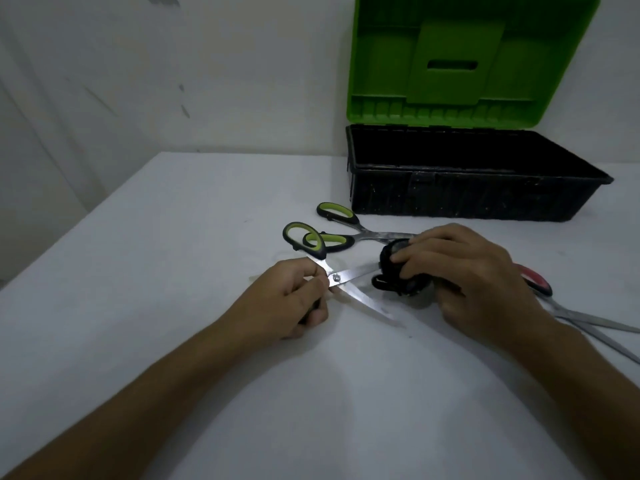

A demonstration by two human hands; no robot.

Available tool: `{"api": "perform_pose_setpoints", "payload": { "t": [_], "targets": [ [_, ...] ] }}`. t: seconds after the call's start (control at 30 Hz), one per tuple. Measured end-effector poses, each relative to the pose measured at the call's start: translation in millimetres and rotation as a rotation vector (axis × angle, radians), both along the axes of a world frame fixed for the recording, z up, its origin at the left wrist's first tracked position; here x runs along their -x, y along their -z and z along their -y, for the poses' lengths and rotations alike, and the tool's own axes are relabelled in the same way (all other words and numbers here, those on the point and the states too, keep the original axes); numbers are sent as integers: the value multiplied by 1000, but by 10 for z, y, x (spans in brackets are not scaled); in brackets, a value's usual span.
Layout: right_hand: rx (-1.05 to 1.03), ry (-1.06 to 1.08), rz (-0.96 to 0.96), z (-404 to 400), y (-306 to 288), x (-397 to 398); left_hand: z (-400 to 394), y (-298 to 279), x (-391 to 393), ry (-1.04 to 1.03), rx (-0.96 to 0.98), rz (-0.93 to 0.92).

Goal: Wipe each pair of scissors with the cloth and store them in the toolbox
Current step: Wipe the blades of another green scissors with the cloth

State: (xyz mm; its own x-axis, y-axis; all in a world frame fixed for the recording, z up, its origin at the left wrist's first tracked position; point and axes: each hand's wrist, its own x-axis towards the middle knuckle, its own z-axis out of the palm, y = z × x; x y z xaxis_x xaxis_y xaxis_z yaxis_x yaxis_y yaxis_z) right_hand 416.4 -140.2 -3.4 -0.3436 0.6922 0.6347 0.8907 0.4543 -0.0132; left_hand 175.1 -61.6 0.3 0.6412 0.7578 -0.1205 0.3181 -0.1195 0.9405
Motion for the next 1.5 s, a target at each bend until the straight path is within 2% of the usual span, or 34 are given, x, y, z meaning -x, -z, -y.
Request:
{"api": "perform_pose_setpoints", "payload": {
  "t": [0.07, 0.2, 0.3, 0.43, 0.5, 0.7, 0.9, 1.03, 1.13, 1.27, 1.4, 1.5],
  "targets": [
    [-16, -41, 4, 34, -51, 80, 10, 3, -13, 30, -13, -14],
    [149, -158, 79, -18, -21, 255, 29, 3, -9, 74, -22, -25],
    [162, -106, 35, -51, 19, 95, 38, -18, 14, 86, -23, -20],
    [40, -15, -24, -16, -29, -89, 18, -37, 9, 62, 15, 0],
    [-16, -48, -30, 11, -62, 28, 14, -35, -5, 55, 24, -9],
    [145, -108, 50, -71, 24, 254, 23, -11, 2, 41, 48, 28],
    [141, -3, 16, -79, 45, -122, -15, -4, 8, 16, 50, 17],
    [56, -18, 15, -30, -11, -3, 2, -12, -11, 13, 79, 9],
    [119, -96, 67, -74, 20, 165, 5, -11, -15, 16, 100, 31],
    [184, -26, -27, -126, 58, -65, -10, 6, 0, 19, 61, 47],
    [75, 45, -36, -58, 0, -233, -12, 18, -11, 5, 37, 45],
    [10, 11, -10, -32, -35, -69, -14, 18, -27, -24, 49, 33]
  ]
}}
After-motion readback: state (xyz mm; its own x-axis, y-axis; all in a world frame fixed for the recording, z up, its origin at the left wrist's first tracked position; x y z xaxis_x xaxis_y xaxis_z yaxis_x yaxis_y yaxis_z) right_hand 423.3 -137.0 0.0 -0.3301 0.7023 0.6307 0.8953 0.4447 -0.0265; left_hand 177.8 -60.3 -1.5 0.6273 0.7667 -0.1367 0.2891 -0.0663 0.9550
